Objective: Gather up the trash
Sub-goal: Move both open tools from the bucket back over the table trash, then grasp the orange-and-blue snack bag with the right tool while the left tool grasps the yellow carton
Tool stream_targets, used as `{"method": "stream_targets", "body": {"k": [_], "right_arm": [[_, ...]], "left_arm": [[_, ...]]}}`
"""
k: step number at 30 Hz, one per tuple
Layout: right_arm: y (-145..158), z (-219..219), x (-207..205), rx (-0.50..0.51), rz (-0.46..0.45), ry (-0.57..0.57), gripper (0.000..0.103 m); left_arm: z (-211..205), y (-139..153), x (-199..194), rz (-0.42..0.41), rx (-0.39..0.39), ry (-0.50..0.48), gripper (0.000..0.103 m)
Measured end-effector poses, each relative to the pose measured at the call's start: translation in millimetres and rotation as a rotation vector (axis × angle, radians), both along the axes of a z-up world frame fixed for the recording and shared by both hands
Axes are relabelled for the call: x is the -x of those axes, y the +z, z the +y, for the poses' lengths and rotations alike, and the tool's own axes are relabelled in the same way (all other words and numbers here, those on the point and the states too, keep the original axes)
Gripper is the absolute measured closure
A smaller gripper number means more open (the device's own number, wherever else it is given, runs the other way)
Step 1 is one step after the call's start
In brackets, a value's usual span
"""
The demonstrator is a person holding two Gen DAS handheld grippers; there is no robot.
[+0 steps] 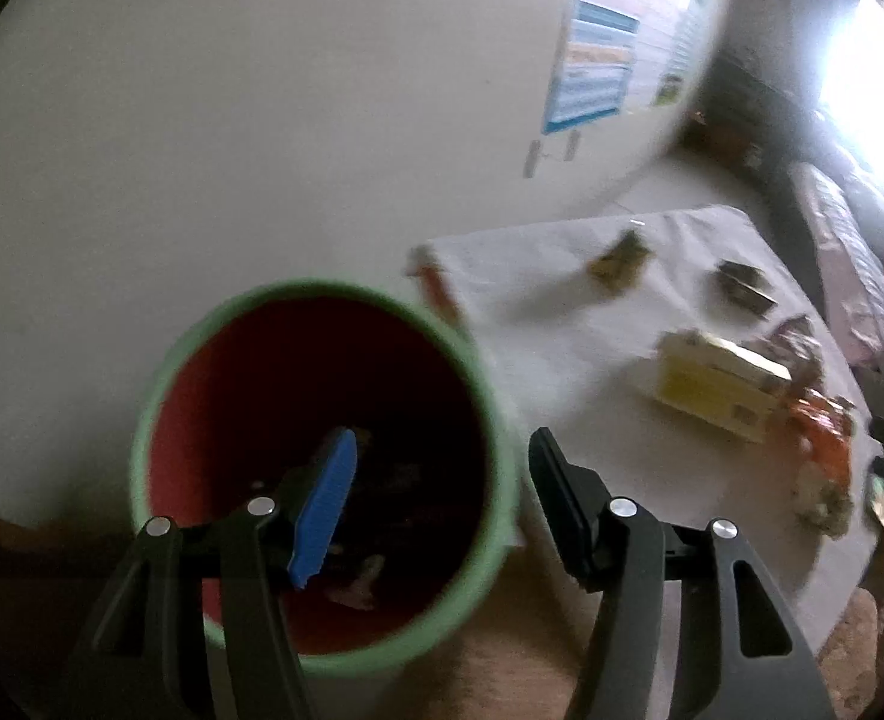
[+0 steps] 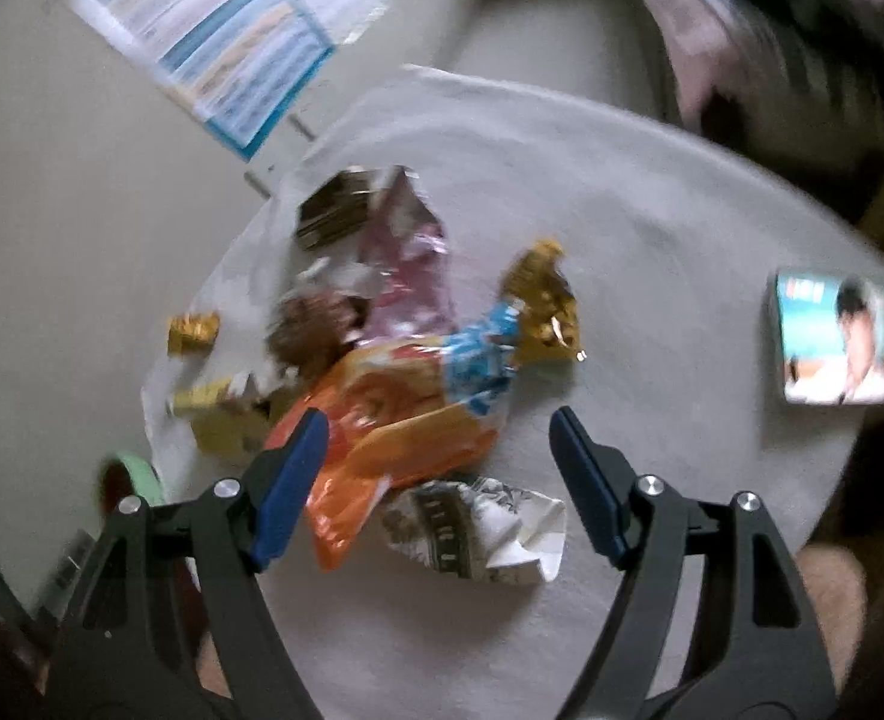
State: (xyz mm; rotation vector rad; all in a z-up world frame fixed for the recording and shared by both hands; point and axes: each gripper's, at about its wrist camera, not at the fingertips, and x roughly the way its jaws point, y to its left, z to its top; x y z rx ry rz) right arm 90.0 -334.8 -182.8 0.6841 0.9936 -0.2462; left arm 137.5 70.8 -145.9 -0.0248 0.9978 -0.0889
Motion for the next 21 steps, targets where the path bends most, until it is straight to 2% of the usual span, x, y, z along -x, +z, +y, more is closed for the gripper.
{"method": "stream_targets", "body": {"k": [2, 4, 5, 6, 8, 10, 11, 13, 17, 21], "right_arm": [[-12, -6, -6, -0.085, 0.000, -0.042, 0.028], [-23, -5, -15, -0.119, 0.021, -0.056, 0.018], [-27, -4, -20, -0.135, 0.028, -0.063, 0.018], [-32, -2, -23, -0.155, 0.026, -0.064, 0.018], [-40, 3, -33, -0.185, 0.030, -0.056, 0.018], [-46, 6, -40, -0.175, 0.051, -0.038, 0.018], [-48, 8, -39, -0.171, 0.055, -0.033, 0.024], [-49, 10, -38, -0.184, 0.036, -0.013, 0.028], [-38, 11, -30, -0.184, -0.016, 0.033, 0.033], [-4, 13, -13, -0.165, -0.111, 0.086, 0.034]], "left_arm": [[-18, 5, 2, -0.003, 0.019, -0.041, 0.046], [-31, 8, 6, -0.013, 0.012, -0.075, 0.045], [-38, 10, 9, -0.016, 0.008, -0.096, 0.044], [-41, 12, 10, -0.016, 0.007, -0.106, 0.041], [-47, 14, 14, -0.017, 0.003, -0.124, 0.040], [-51, 14, 15, -0.008, 0.005, -0.133, 0.040], [-54, 14, 16, -0.001, 0.010, -0.139, 0.040], [-58, 15, 17, 0.002, 0.018, -0.148, 0.040], [-73, 12, 13, 0.038, 0.067, -0.166, 0.040], [-97, 8, -1, 0.054, 0.106, -0.186, 0.040]]}}
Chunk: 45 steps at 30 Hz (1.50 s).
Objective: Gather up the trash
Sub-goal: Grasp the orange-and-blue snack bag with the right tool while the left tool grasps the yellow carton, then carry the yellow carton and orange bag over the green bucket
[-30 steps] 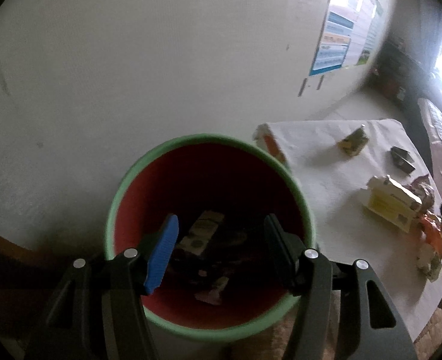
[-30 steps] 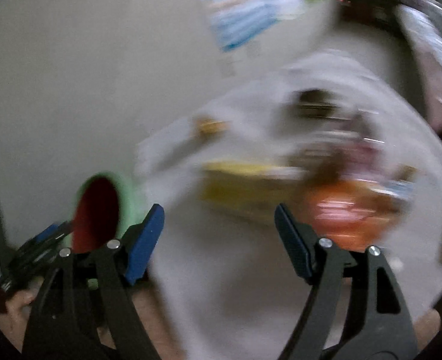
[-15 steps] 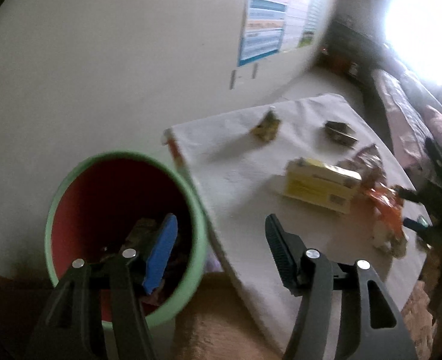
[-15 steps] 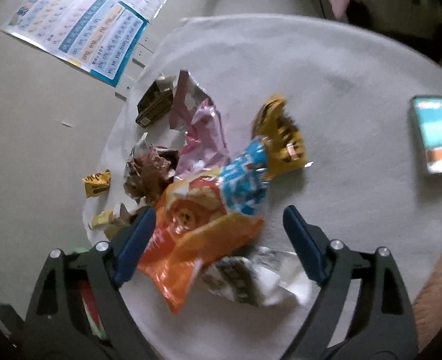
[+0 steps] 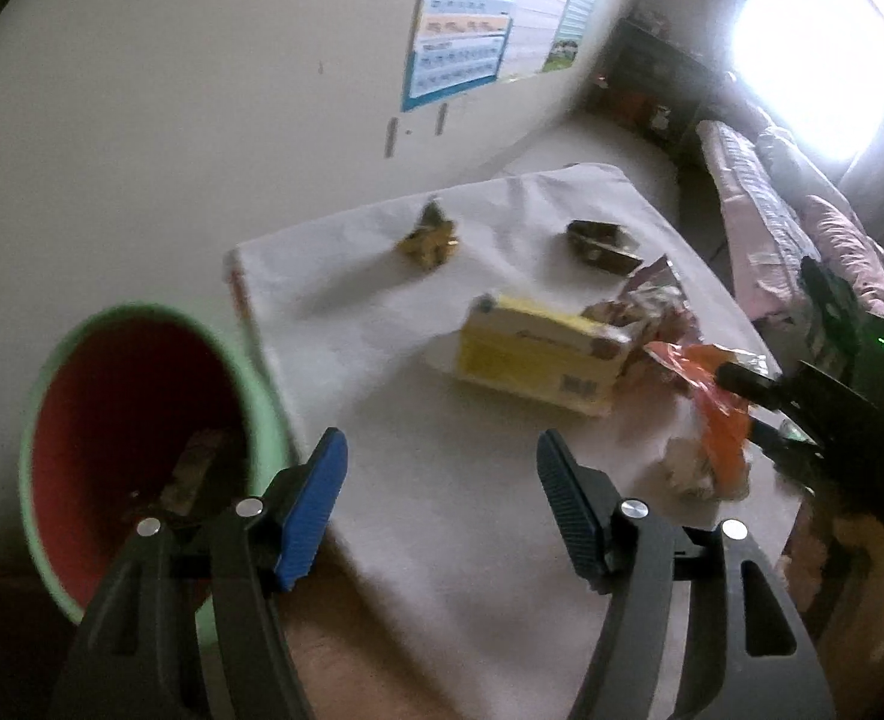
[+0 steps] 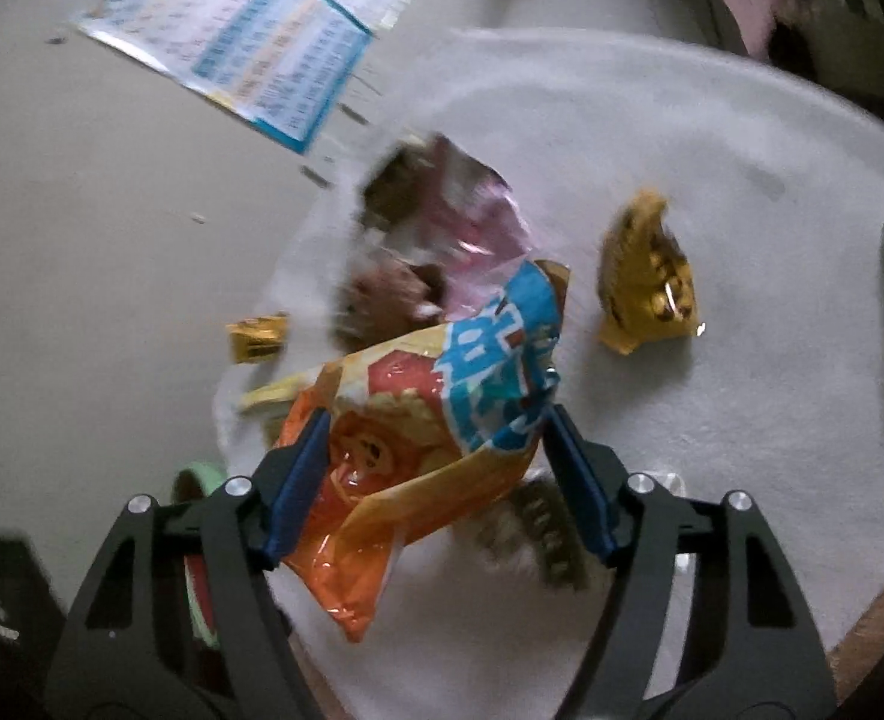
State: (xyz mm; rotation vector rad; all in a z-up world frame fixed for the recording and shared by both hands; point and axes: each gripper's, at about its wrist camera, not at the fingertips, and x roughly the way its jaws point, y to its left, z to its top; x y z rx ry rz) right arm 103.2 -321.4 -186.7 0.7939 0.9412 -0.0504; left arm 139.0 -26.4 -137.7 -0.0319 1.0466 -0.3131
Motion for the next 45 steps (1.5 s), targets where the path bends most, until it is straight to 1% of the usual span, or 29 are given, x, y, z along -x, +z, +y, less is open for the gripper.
{"method": "stream_targets", "body": {"k": [1, 3, 5, 7, 9, 10, 12, 14, 15, 17, 19, 20, 21, 22, 24, 25, 26, 28, 29, 31, 32, 33, 34, 36, 38, 41, 42, 43, 45], "right_arm": [[11, 3, 7, 0.023, -0.025, 0.019, 0.034], [30, 12, 21, 0.099, -0.057, 0.065, 0.034], [43, 25, 37, 0.213, -0.062, 0.120, 0.034], [46, 38, 51, 0.287, -0.053, 0.162, 0.033], [41, 47, 65, 0.319, -0.036, 0.183, 0.033], [36, 50, 71, 0.322, -0.030, 0.189, 0.033], [24, 54, 78, 0.322, -0.008, 0.202, 0.033], [14, 57, 81, 0.311, 0.014, 0.219, 0.033], [13, 58, 81, 0.309, 0.016, 0.223, 0.033], [13, 58, 83, 0.315, 0.010, 0.229, 0.032], [15, 58, 82, 0.323, -0.005, 0.232, 0.032], [15, 57, 82, 0.323, -0.009, 0.235, 0.032], [14, 58, 83, 0.319, -0.007, 0.237, 0.032], [11, 57, 83, 0.308, -0.003, 0.238, 0.032], [8, 56, 83, 0.292, 0.005, 0.239, 0.032], [7, 56, 83, 0.285, 0.008, 0.240, 0.031], [5, 54, 83, 0.275, 0.010, 0.241, 0.031], [4, 53, 82, 0.266, 0.012, 0.239, 0.031], [3, 52, 81, 0.262, 0.014, 0.238, 0.031], [1, 51, 80, 0.257, 0.018, 0.237, 0.031], [0, 51, 80, 0.253, 0.021, 0.237, 0.031], [-1, 51, 80, 0.251, 0.023, 0.237, 0.031], [-2, 51, 80, 0.249, 0.024, 0.237, 0.031], [-2, 51, 80, 0.247, 0.026, 0.241, 0.031], [-3, 54, 78, 0.251, 0.032, 0.255, 0.031], [-4, 61, 75, 0.272, 0.050, 0.285, 0.030], [-5, 62, 74, 0.279, 0.055, 0.291, 0.029], [-6, 64, 73, 0.285, 0.064, 0.300, 0.029], [-11, 66, 70, 0.288, 0.088, 0.312, 0.028]], "left_arm": [[-5, -2, -4, 0.005, 0.006, 0.002, 0.040], [-16, -7, -16, 0.027, 0.033, 0.019, 0.040], [-28, -14, -32, 0.058, 0.083, 0.066, 0.040], [-36, -21, -43, 0.085, 0.109, 0.115, 0.040], [-48, -30, -58, 0.105, 0.130, 0.167, 0.040], [-54, -33, -63, 0.104, 0.128, 0.183, 0.040], [-67, -39, -73, 0.100, 0.100, 0.211, 0.040], [-77, -46, -84, 0.111, 0.081, 0.240, 0.039], [-82, -50, -89, 0.120, 0.073, 0.257, 0.035], [-89, -59, -95, 0.140, 0.043, 0.278, 0.030], [-97, -74, -98, 0.197, 0.020, 0.264, 0.030], [-98, -78, -97, 0.214, 0.019, 0.256, 0.027], [-101, -82, -93, 0.210, 0.003, 0.252, 0.023], [-103, -83, -90, 0.202, -0.009, 0.244, 0.021], [-106, -88, -86, 0.204, -0.042, 0.221, 0.021], [-106, -91, -84, 0.221, -0.052, 0.217, 0.021], [-104, -97, -82, 0.252, -0.044, 0.215, 0.021], [-97, -105, -77, 0.290, 0.006, 0.216, 0.019], [-95, -105, -74, 0.272, 0.017, 0.203, 0.020], [-96, -103, -71, 0.253, -0.008, 0.166, 0.026], [-95, -102, -70, 0.246, -0.007, 0.156, 0.032], [-93, -97, -67, 0.235, -0.001, 0.145, 0.042], [-92, -94, -65, 0.229, 0.001, 0.133, 0.046], [-91, -85, -62, 0.212, -0.001, 0.095, 0.060], [-90, -78, -59, 0.198, -0.009, 0.045, 0.067], [-86, -69, -55, 0.195, -0.006, -0.053, 0.067], [-84, -66, -51, 0.200, -0.017, -0.102, 0.067], [-82, -65, -48, 0.199, -0.029, -0.131, 0.067], [-72, -62, -40, 0.182, -0.079, -0.181, 0.067]]}}
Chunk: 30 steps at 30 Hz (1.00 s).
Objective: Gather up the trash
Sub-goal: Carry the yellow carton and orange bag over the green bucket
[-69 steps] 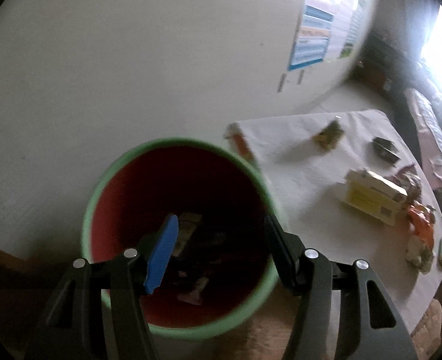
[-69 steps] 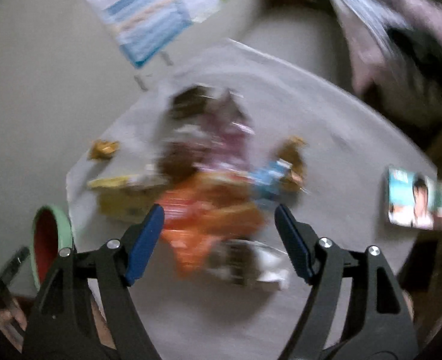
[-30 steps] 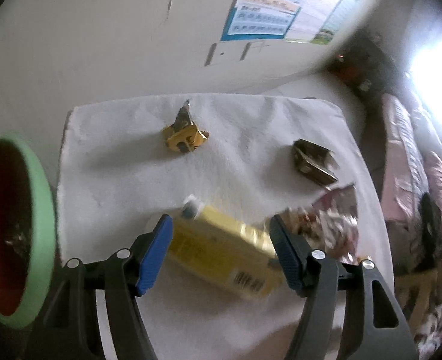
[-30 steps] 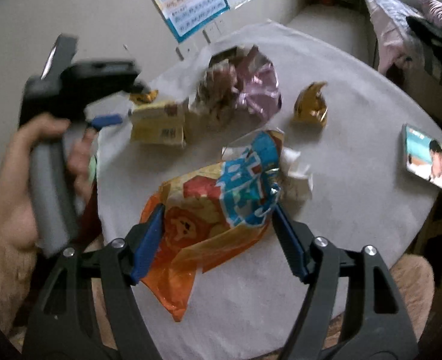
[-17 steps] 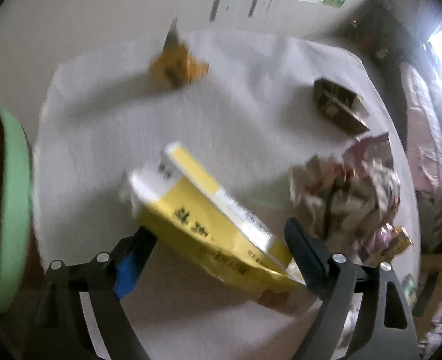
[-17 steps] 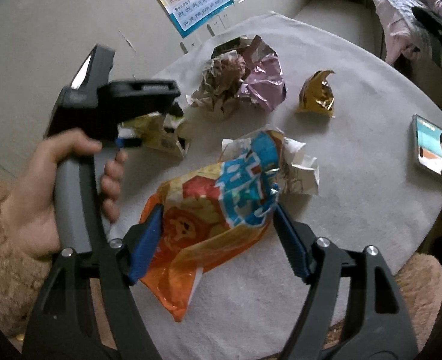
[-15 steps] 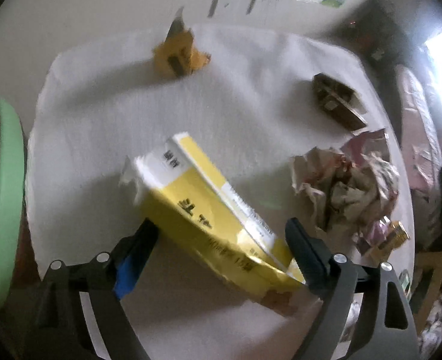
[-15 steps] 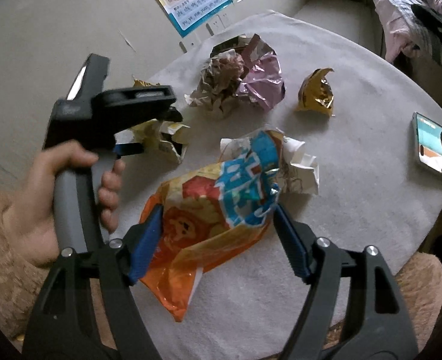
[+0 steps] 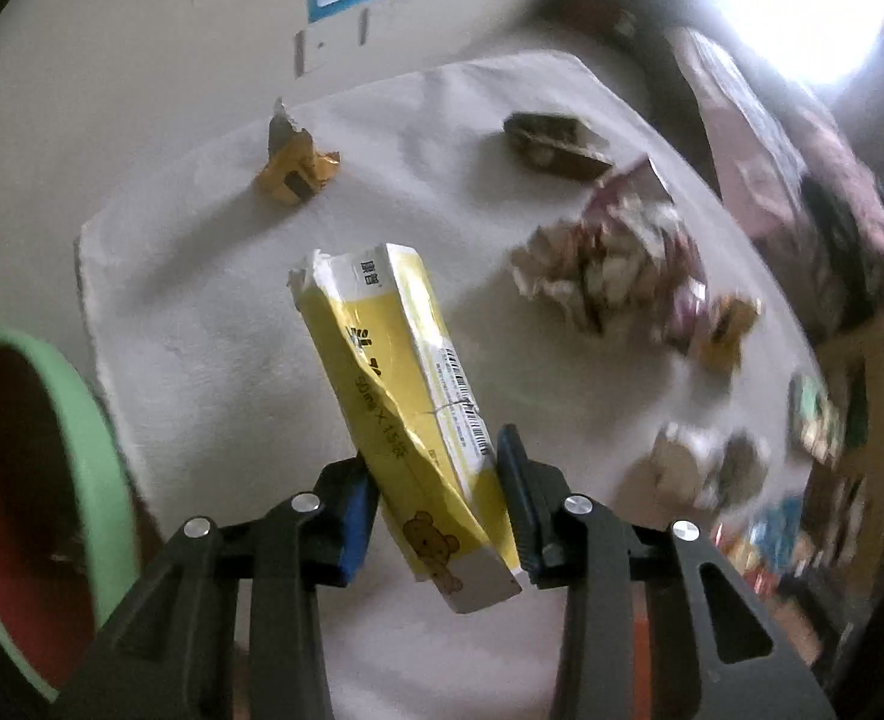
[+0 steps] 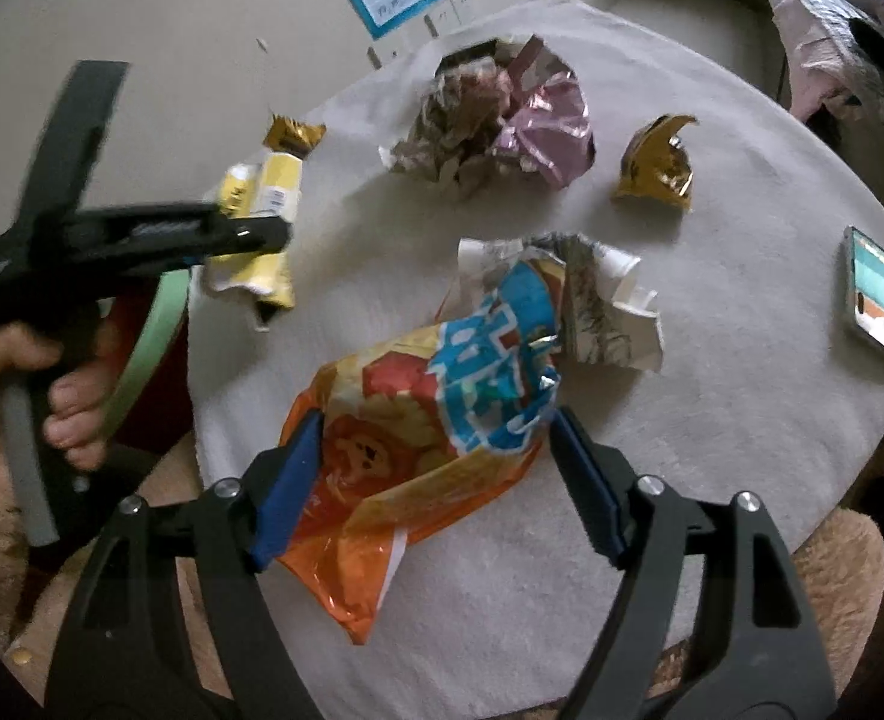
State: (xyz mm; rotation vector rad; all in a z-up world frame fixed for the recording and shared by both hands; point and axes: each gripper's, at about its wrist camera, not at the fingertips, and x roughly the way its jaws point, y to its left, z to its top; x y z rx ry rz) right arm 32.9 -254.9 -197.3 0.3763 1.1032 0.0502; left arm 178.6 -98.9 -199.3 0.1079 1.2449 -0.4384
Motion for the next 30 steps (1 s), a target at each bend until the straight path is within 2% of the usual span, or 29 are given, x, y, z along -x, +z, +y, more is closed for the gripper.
{"method": "stream_targets", "body": {"k": [4, 12, 19, 21, 26, 30], "right_arm": [[-13, 0, -4, -0.012, 0.059, -0.002, 0.025], [-13, -11, 3, -0.075, 0.098, -0.084, 0.013], [-25, -25, 27, -0.185, 0.179, -0.193, 0.012], [-29, -28, 28, -0.197, 0.193, -0.216, 0.012], [-27, -22, 21, -0.174, 0.184, -0.225, 0.012], [-29, -11, 9, -0.151, 0.182, -0.191, 0.012]], "left_arm": [[5, -4, 14, -0.032, -0.057, -0.034, 0.066], [13, -14, 20, -0.026, -0.038, 0.006, 0.062], [19, -13, 25, -0.053, -0.024, 0.019, 0.062], [19, -15, 27, -0.048, -0.013, 0.015, 0.069], [20, -13, 32, -0.061, -0.007, 0.001, 0.073], [23, 0, 37, -0.114, -0.010, -0.014, 0.074]]}}
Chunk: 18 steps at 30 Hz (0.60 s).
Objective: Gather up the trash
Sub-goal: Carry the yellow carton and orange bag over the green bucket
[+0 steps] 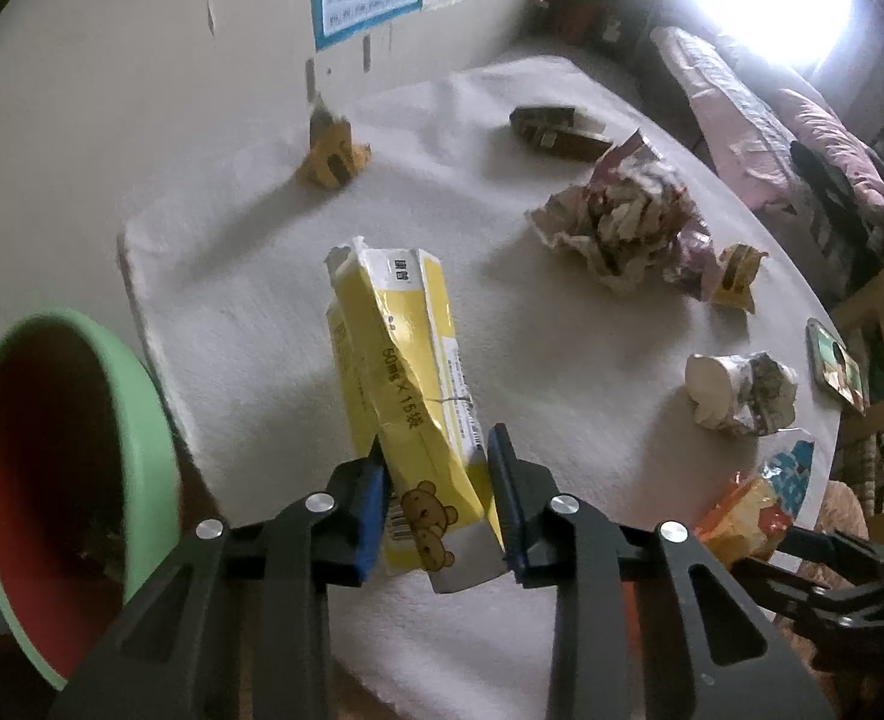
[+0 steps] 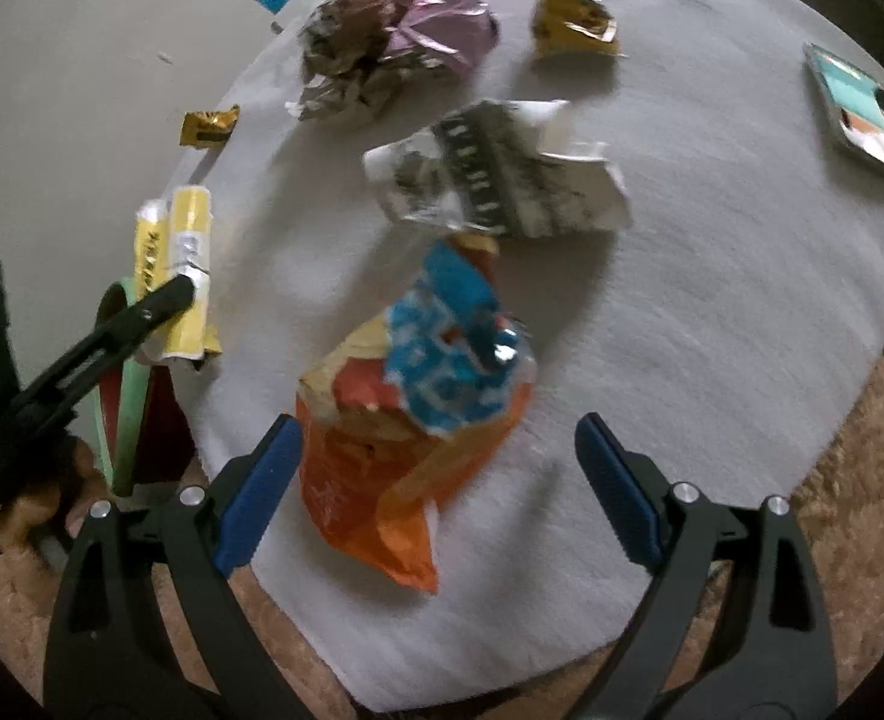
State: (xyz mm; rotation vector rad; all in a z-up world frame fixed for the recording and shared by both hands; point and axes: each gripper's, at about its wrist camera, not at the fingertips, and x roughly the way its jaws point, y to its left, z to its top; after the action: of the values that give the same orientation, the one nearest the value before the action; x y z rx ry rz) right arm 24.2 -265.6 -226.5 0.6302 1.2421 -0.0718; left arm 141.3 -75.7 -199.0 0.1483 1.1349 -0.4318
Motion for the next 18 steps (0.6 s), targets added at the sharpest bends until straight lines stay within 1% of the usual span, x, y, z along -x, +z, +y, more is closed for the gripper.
{"method": "stream_targets", "body": {"k": [1, 2, 3, 4, 5, 9, 13, 18], "right_arm": [[-2, 3, -3, 0.007, 0.007, 0.011, 0.012], [-4, 5, -6, 0.009, 0.012, 0.019, 0.015], [-5, 7, -7, 0.008, 0.012, 0.023, 0.025], [-5, 9, -8, 0.006, 0.007, 0.033, 0.030], [-5, 11, -9, 0.012, 0.004, 0.041, 0.031], [2, 19, -9, 0.016, -0.028, 0.071, 0.035], [21, 27, -12, 0.032, -0.085, 0.093, 0.036], [58, 39, -19, 0.132, -0.177, 0.141, 0.036]], "left_arm": [[1, 4, 1, -0.014, 0.002, -0.002, 0.074], [3, 9, 2, -0.028, 0.003, -0.002, 0.074], [5, 13, 2, -0.041, 0.002, 0.000, 0.074], [7, 16, 1, -0.050, 0.003, 0.001, 0.074], [10, 20, 2, -0.061, 0.005, 0.006, 0.074], [19, 28, 3, -0.076, 0.014, 0.023, 0.074], [21, 39, 8, -0.113, 0.021, 0.025, 0.074], [23, 58, 12, -0.172, 0.030, 0.029, 0.074]]}}
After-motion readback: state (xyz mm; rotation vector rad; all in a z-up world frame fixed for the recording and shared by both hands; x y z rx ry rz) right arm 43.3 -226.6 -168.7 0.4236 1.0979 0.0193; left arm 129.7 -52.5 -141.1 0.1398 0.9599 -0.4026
